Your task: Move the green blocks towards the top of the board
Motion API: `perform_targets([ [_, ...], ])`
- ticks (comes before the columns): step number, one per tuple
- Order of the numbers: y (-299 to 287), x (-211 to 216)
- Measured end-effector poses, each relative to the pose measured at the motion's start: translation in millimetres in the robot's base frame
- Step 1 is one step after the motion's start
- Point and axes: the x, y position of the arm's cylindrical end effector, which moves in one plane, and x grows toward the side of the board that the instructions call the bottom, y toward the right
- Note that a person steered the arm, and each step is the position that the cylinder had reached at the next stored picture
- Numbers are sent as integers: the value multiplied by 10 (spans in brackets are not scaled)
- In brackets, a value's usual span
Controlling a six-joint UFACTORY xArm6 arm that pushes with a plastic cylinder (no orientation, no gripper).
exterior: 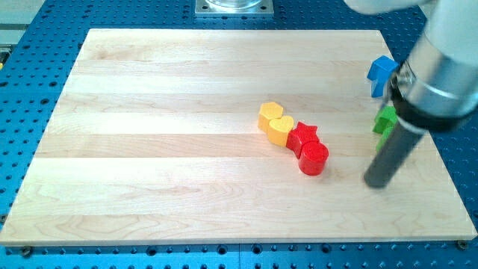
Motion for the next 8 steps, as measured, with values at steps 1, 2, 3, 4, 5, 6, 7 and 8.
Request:
perform_targets([
  [1, 158, -345],
  [2, 18, -43],
  [3, 112, 234],
  [4, 448, 152],
  [5, 538, -134],
  [6, 613, -361],
  [7, 524, -370],
  [8, 592, -1014],
])
